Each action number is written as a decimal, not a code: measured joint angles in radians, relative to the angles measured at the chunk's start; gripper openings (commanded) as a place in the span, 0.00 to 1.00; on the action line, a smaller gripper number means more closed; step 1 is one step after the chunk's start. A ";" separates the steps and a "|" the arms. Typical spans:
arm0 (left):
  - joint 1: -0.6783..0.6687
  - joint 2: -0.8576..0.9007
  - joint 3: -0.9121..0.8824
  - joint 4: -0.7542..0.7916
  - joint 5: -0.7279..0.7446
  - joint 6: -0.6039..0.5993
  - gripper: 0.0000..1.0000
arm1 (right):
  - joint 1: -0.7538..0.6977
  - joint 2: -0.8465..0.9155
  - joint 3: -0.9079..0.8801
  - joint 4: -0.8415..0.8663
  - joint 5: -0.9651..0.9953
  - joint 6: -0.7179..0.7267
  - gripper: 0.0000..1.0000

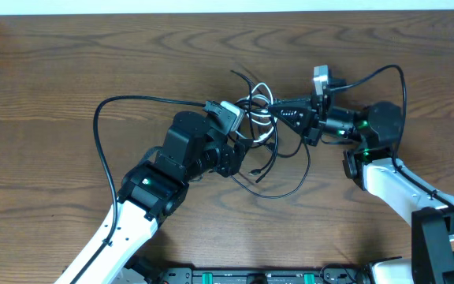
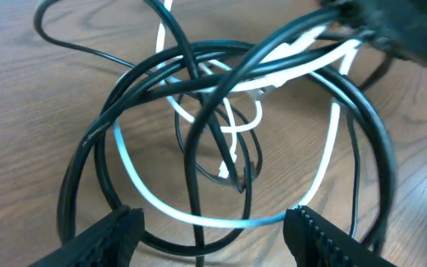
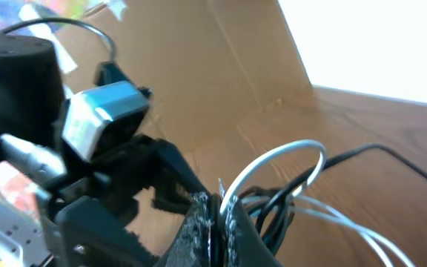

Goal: Untangle cables

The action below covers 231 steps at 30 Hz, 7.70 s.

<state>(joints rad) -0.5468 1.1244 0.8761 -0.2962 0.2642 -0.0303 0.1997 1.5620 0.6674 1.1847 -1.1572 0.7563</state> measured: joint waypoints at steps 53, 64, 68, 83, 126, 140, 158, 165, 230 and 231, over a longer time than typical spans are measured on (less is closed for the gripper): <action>0.000 0.033 0.000 -0.010 -0.381 0.030 0.41 | -0.053 -0.011 0.000 -0.087 -0.032 0.185 0.01; 0.000 0.033 0.000 0.082 -0.246 0.028 0.67 | -0.053 -0.011 0.000 -0.116 -0.033 0.127 0.01; 0.000 0.033 0.000 0.103 -0.174 0.029 0.69 | -0.053 -0.011 0.000 0.026 -0.041 0.164 0.01; 0.000 0.033 0.000 0.220 0.008 0.053 0.70 | -0.053 -0.014 -0.001 0.352 -0.074 0.403 0.01; 0.000 0.097 0.000 0.552 0.053 0.147 0.07 | 0.005 -0.014 -0.001 0.353 -0.085 0.450 0.01; 0.000 0.017 0.000 0.654 0.065 0.135 0.07 | 0.005 -0.015 -0.001 0.338 -0.097 0.415 0.01; 0.022 -0.094 0.000 0.677 0.063 0.135 0.07 | 0.006 -0.018 0.000 -0.104 -0.098 0.159 0.01; 0.022 -0.094 0.000 0.634 0.063 0.135 0.08 | -0.014 -0.018 0.000 -0.105 -0.082 0.146 0.01; -0.131 0.485 0.001 0.797 0.165 -0.019 0.90 | -0.542 -0.018 0.000 -0.306 -0.158 0.183 0.01; -0.127 0.482 0.001 0.770 0.152 -0.019 0.90 | -0.542 -0.018 0.000 -0.306 -0.162 0.183 0.01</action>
<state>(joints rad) -0.6735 1.6066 0.8768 0.4740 0.4160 -0.0490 -0.3420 1.5436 0.6678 0.8787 -1.3190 0.9394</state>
